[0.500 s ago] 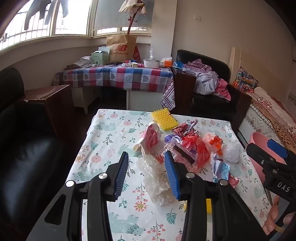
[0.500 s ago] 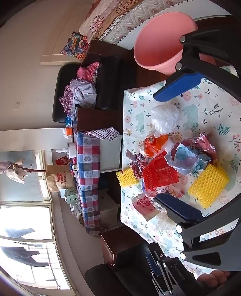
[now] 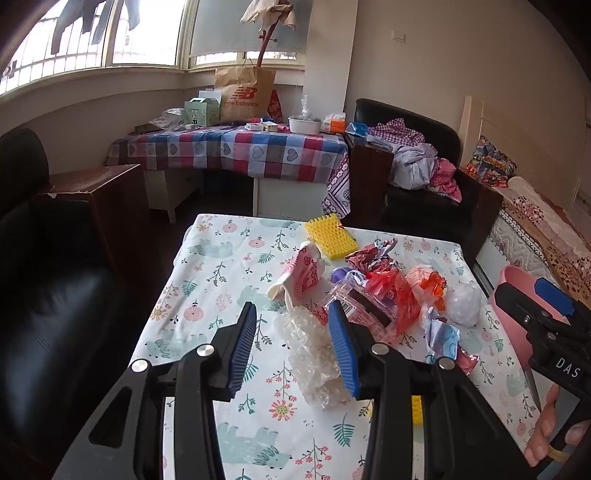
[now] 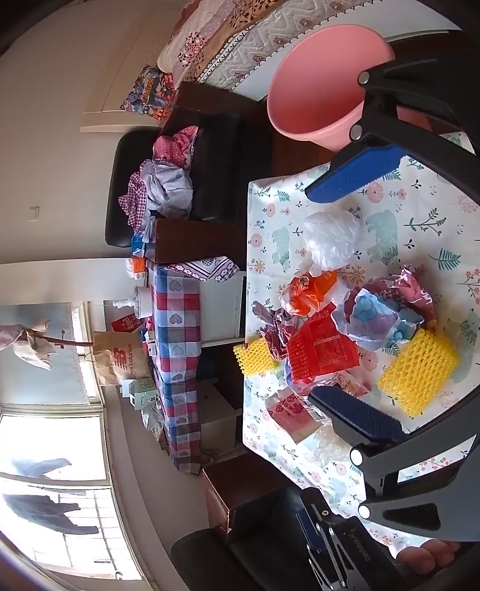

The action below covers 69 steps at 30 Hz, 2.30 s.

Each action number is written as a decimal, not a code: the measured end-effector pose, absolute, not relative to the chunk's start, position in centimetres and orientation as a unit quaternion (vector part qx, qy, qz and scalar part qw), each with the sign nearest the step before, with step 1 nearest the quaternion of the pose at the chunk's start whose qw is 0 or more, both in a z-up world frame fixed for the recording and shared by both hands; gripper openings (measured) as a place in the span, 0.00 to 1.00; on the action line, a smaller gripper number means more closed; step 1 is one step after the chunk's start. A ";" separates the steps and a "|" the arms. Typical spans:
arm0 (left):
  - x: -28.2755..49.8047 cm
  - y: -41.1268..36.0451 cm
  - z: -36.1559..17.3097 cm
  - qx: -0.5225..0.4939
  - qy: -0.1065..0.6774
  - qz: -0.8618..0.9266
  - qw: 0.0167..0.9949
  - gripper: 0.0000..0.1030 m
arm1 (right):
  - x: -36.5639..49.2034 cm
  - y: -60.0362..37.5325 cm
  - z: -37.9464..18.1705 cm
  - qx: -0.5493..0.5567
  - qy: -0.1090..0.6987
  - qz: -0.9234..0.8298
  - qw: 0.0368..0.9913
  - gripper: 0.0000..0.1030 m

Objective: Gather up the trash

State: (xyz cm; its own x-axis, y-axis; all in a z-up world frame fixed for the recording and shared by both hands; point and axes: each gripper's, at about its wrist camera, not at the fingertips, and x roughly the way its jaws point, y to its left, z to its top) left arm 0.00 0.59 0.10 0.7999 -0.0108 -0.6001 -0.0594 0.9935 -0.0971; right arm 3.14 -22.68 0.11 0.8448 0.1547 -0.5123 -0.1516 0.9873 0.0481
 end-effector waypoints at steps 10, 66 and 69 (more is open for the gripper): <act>0.1 0.5 0.1 -0.057 0.316 0.014 0.947 0.39 | 3.4 -22.8 0.5 0.004 0.265 0.075 0.961 0.97; -0.9 2.8 -1.8 -0.084 0.334 -0.051 0.937 0.58 | 3.6 -24.7 -1.2 0.008 0.279 0.090 0.956 0.97; -0.7 3.2 -2.9 -0.093 0.355 -0.052 0.929 0.59 | 3.4 -25.1 -1.9 0.010 0.287 0.100 0.953 0.97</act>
State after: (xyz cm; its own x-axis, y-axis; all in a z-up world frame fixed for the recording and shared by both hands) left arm -0.71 3.19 -2.93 0.7429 -0.1621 -0.6495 0.0304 0.9774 -0.2092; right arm 3.38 -25.13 -1.93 0.8148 0.1961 -0.5456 -0.1852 0.9798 0.0757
